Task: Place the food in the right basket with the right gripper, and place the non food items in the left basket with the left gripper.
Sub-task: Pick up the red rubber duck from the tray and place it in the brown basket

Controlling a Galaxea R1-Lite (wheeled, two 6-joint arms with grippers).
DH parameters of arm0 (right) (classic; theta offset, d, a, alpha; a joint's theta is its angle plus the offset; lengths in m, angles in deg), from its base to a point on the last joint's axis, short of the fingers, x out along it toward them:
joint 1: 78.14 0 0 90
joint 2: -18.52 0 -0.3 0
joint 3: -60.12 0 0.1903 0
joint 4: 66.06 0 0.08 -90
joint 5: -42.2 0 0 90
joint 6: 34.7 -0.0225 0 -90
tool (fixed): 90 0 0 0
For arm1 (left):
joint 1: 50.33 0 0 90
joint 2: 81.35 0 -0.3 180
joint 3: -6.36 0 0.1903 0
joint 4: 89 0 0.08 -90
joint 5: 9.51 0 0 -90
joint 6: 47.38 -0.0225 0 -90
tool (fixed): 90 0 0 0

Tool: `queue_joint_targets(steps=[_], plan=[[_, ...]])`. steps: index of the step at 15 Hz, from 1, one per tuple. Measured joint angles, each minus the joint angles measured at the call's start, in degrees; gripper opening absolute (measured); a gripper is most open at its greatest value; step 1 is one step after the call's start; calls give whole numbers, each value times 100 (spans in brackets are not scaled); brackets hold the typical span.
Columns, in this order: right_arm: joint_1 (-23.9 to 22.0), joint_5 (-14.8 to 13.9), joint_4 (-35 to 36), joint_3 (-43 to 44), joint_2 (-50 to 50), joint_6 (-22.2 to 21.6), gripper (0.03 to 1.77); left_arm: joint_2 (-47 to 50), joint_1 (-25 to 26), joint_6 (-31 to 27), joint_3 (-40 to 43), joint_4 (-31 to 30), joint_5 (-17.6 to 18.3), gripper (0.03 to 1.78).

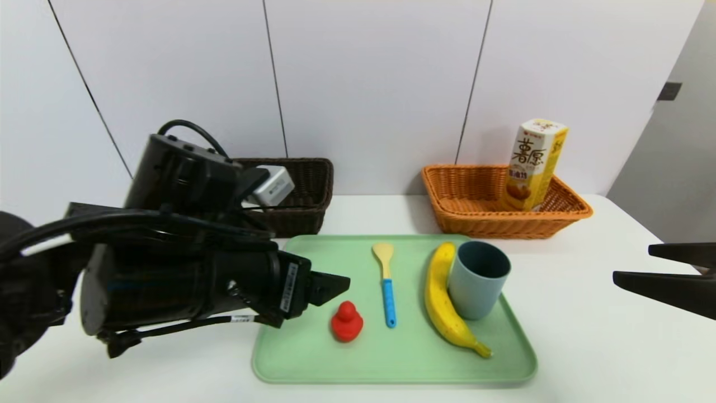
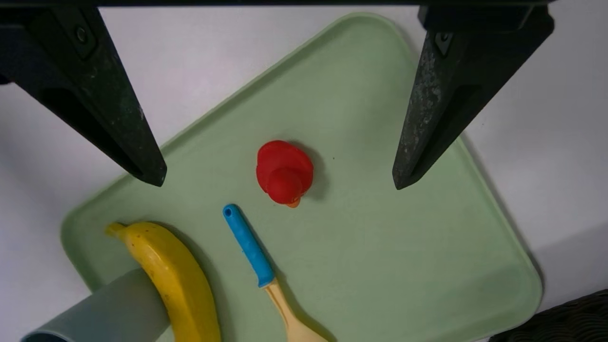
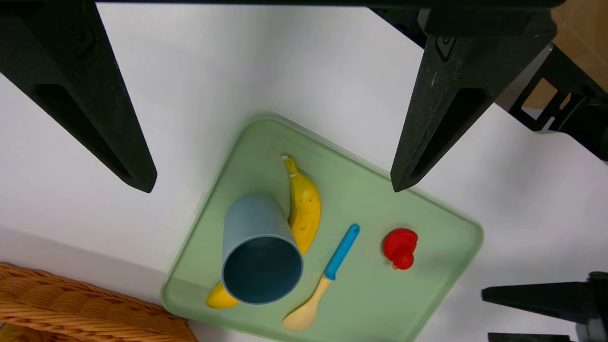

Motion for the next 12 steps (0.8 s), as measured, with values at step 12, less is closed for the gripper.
queue_joint_targets(steps=[12], plan=[[-48, 9, 0, -185, 7, -11, 170, -1629, -724, 1924, -1374, 1420, -1686, 169]])
